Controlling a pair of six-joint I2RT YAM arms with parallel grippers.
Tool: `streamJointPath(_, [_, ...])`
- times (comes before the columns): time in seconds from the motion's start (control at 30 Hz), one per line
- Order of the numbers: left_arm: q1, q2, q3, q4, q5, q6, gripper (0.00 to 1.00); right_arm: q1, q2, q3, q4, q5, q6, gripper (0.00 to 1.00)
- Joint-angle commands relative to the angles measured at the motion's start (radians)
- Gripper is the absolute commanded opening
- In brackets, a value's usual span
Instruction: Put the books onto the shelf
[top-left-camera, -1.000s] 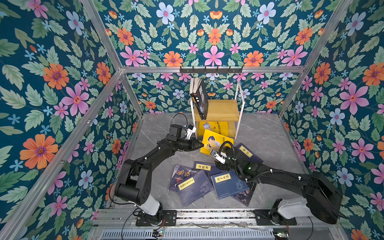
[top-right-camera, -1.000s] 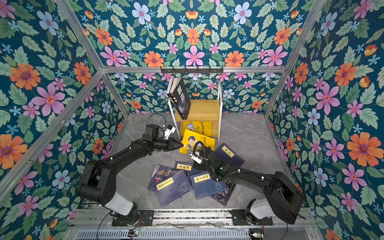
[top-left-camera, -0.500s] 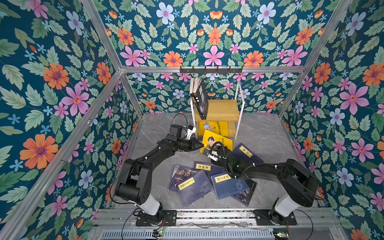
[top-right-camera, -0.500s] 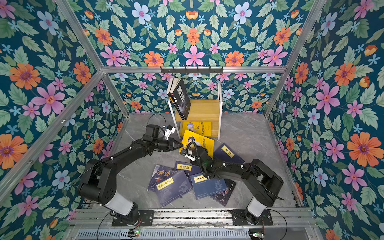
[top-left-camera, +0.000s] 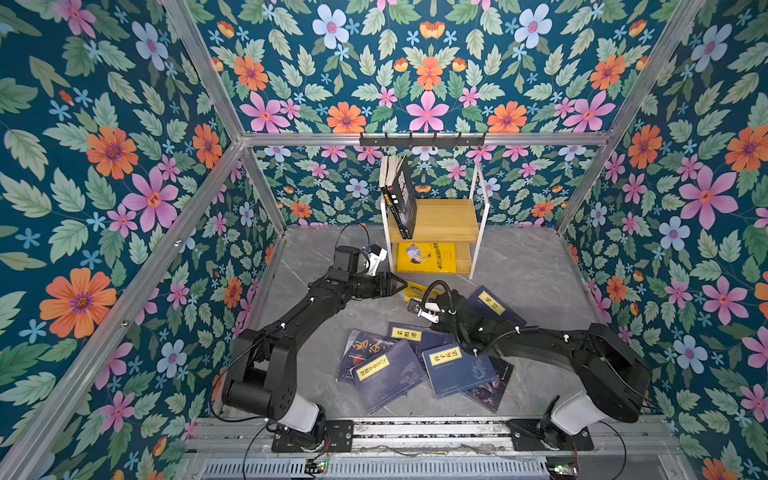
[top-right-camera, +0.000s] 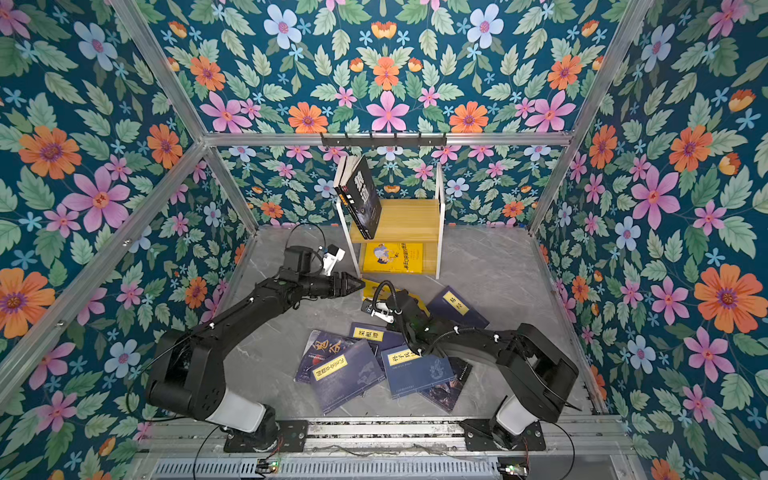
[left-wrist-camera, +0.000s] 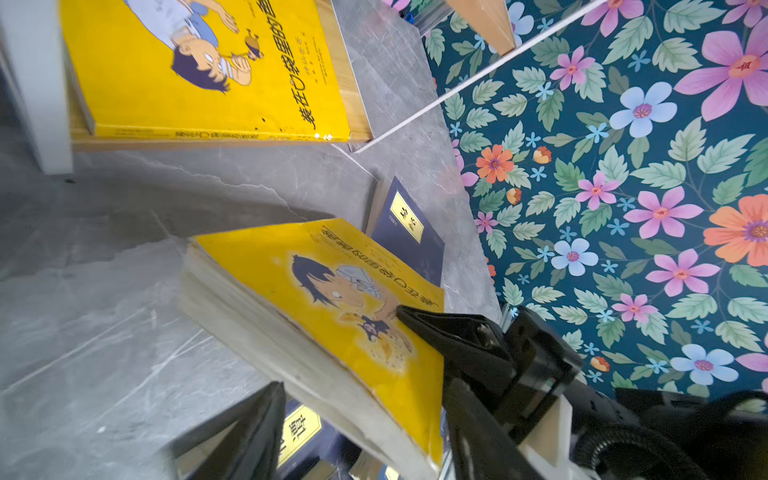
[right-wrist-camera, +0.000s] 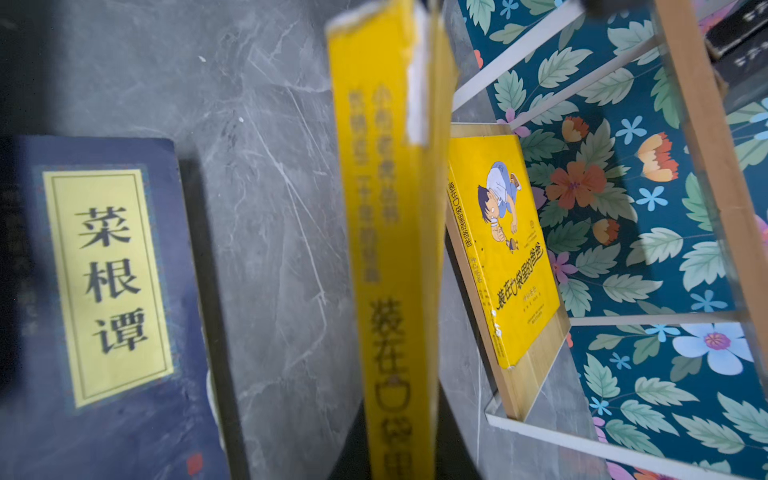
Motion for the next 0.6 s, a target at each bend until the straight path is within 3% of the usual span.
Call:
streamJointPath(0.0, [0.039, -0.031, -0.016, -0.016, -0.043, 0.061, 0.69, -0.017, -0.027, 0.021, -0.04, -0.027, -0.047, 0.0])
streamJointPath(0.33, [0.257, -0.137, -0.095, -0.006, -0.155, 0.128, 0.89, -0.083, -0.066, 0.157, -0.194, -0.083, -0.176, 0.0])
streamJointPath(0.57, [0.346, -0.195, -0.137, -0.006, -0.194, 0.179, 0.94, -0.122, -0.012, 0.258, -0.203, -0.082, -0.272, 0.0])
